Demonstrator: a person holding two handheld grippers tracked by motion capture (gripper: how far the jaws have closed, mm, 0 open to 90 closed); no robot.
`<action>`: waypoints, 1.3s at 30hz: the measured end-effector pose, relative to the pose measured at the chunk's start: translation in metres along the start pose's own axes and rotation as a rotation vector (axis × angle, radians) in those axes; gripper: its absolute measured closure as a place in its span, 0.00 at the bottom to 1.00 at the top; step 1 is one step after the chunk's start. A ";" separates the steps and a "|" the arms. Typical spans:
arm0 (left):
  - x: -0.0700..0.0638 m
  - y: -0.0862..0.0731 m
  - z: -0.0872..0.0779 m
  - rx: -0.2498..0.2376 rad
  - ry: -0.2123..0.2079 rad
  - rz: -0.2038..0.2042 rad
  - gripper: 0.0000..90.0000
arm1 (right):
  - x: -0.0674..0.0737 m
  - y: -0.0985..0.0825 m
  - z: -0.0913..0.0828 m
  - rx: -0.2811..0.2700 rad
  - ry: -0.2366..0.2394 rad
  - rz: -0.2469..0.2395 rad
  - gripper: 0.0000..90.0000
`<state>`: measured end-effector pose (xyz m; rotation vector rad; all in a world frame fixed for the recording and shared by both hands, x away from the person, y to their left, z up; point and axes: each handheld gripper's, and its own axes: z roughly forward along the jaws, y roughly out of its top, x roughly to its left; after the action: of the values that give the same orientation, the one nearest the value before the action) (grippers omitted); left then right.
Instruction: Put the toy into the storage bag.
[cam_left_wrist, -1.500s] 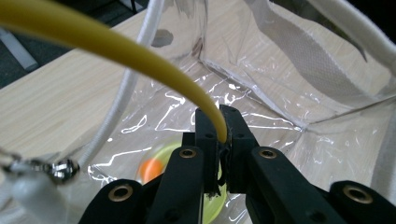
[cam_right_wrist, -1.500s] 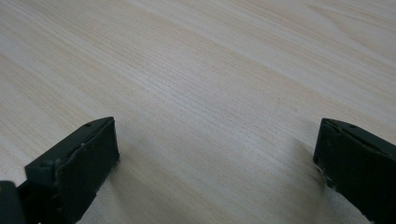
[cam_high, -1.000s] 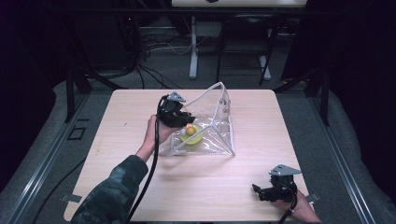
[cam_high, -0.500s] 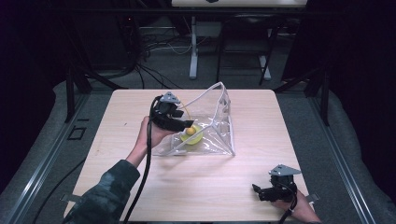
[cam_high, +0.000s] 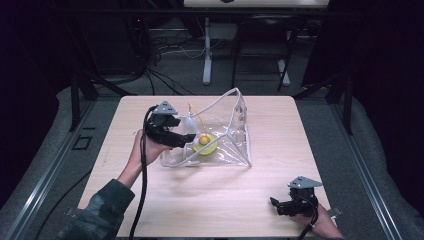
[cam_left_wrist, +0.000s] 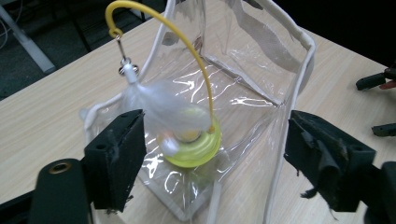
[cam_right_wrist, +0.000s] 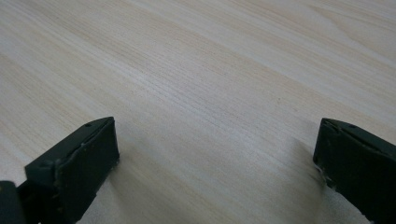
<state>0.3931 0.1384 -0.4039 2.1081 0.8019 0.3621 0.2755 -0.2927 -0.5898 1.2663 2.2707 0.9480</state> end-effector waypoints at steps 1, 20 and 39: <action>0.001 -0.002 -0.002 -0.001 0.002 -0.003 0.21 | 0.000 0.000 0.000 -0.004 0.000 0.002 0.00; 0.014 -0.040 -0.037 0.001 0.086 -0.052 0.07 | 0.000 0.000 0.000 -0.001 -0.002 0.004 0.00; 0.023 -0.103 -0.059 0.041 0.130 -0.119 0.00 | 0.000 0.000 0.000 -0.003 -0.002 0.004 0.00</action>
<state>0.3372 0.2359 -0.4499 2.0795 1.0139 0.4255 0.2753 -0.2923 -0.5901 1.2700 2.2649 0.9508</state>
